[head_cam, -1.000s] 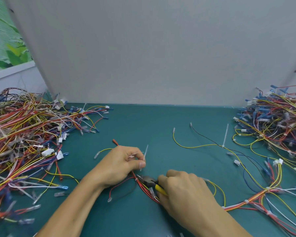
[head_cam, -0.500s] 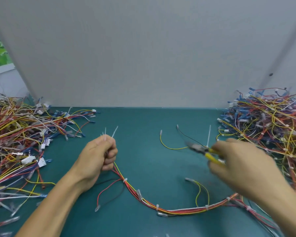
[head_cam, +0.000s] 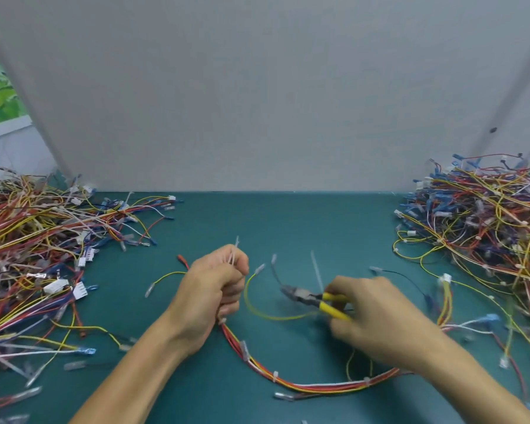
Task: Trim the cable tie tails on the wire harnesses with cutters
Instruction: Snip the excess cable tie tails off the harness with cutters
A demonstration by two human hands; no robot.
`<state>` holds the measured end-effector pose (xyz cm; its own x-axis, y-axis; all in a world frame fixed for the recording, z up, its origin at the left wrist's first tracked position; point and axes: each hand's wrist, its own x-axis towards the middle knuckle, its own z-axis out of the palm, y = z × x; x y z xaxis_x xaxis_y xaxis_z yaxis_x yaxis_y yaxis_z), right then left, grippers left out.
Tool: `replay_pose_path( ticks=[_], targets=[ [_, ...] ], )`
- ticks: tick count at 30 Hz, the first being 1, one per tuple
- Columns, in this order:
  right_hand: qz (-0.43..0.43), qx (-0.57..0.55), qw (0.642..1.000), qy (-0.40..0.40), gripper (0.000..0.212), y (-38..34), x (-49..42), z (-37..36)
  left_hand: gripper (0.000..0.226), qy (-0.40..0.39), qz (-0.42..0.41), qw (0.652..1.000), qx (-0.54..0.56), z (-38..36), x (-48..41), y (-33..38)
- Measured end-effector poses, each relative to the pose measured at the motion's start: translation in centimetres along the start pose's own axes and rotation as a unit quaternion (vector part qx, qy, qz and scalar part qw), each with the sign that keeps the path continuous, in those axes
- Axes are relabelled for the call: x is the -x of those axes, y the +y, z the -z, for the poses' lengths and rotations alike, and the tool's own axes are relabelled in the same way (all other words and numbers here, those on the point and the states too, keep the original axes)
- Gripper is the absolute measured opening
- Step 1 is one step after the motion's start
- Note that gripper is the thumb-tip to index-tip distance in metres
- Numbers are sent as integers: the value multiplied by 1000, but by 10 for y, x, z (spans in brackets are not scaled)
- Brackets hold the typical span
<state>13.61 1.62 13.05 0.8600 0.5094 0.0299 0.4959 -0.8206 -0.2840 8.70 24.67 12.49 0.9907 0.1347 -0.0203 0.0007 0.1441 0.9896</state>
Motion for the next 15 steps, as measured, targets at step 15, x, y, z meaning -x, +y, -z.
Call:
replay_pose_path(
  ticks=[15],
  targets=[
    [157,37,987,-23,40,7,29,22,24,-19,-76,975,-209,-13,1,-17]
  ],
)
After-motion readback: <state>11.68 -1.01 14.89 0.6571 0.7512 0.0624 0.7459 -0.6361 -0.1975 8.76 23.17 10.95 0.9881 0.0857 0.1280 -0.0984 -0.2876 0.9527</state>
